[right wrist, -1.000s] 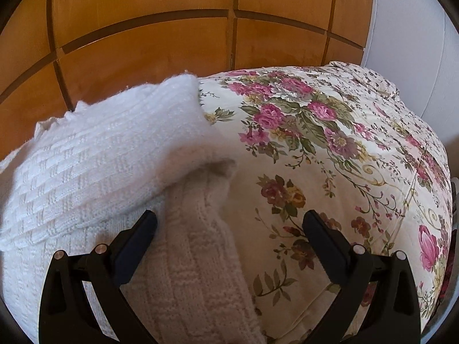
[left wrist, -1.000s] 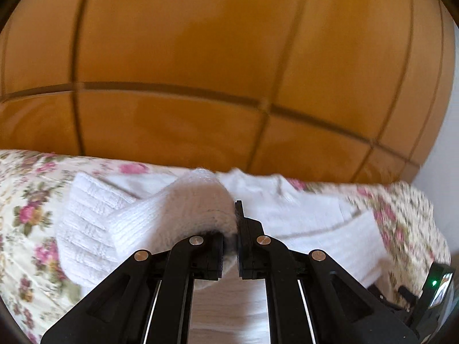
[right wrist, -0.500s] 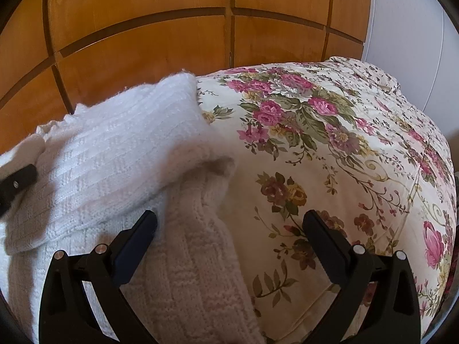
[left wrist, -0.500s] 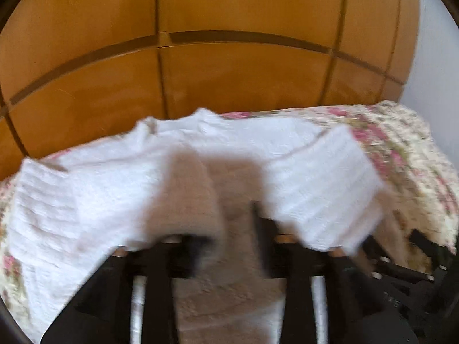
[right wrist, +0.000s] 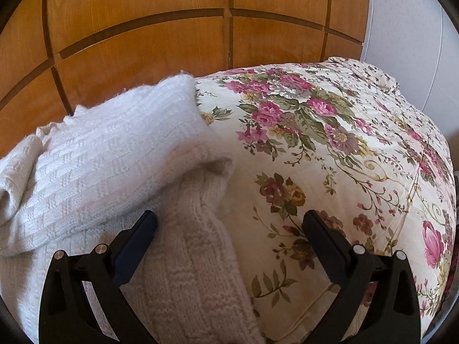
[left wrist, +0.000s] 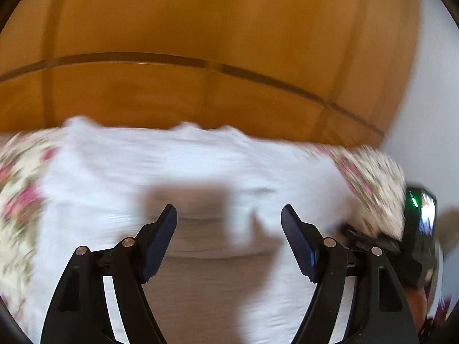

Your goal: Fold small clothes

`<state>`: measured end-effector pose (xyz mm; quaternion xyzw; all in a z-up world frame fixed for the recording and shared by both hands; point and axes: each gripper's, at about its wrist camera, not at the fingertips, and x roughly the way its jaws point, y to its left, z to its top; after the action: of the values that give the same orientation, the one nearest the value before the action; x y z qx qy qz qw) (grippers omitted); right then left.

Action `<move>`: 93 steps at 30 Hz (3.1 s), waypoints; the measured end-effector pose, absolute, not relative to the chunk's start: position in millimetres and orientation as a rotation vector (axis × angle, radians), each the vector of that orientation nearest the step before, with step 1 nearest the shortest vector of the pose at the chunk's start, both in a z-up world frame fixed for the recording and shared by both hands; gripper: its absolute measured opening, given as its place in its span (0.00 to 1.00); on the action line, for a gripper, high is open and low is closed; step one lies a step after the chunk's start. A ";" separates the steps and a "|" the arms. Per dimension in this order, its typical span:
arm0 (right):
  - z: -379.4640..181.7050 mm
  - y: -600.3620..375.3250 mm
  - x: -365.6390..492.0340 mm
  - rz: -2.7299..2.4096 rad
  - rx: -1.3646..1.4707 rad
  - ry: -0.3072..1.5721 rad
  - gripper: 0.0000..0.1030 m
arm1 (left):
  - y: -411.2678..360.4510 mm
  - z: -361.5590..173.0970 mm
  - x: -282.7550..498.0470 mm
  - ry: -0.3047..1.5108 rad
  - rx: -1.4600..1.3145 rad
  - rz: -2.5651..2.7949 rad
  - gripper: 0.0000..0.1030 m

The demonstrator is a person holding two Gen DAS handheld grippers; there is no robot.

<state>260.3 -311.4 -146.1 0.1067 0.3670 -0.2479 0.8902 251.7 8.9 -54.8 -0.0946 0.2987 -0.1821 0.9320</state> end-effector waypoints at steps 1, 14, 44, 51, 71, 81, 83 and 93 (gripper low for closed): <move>-144.9 -310.7 259.0 -0.517 0.219 0.753 0.98 | 21.5 -54.9 252.5 0.598 -0.214 -0.313 0.72; -99.1 -225.0 273.4 -0.220 -0.048 0.627 0.98 | 116.3 -99.4 318.1 0.797 -0.425 0.052 0.68; -120.3 -291.8 317.4 -0.191 0.496 0.674 0.91 | 166.4 -109.3 324.7 0.651 -0.679 0.007 0.47; -114.3 -262.8 341.9 -0.088 0.400 0.732 0.41 | 190.0 -124.1 322.9 0.633 -0.826 0.048 0.22; -126.7 -286.2 245.7 -0.022 0.475 0.789 0.78 | 174.8 -112.7 246.0 0.757 -0.660 -0.062 0.62; -135.6 -280.4 191.4 0.089 0.385 0.794 0.98 | 158.7 -106.8 186.8 0.807 -0.480 -0.100 0.86; -136.3 -278.6 186.3 0.094 0.374 0.795 0.98 | 154.5 -105.2 180.5 0.818 -0.434 -0.100 0.88; -113.7 -302.4 126.0 0.005 0.356 0.746 0.74 | 166.2 -99.8 140.2 0.812 -0.246 -0.073 0.91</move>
<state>126.0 -302.4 -113.7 0.1730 0.3626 0.0026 0.9157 140.2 166.2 -99.8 -0.1193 0.3939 -0.0354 0.9107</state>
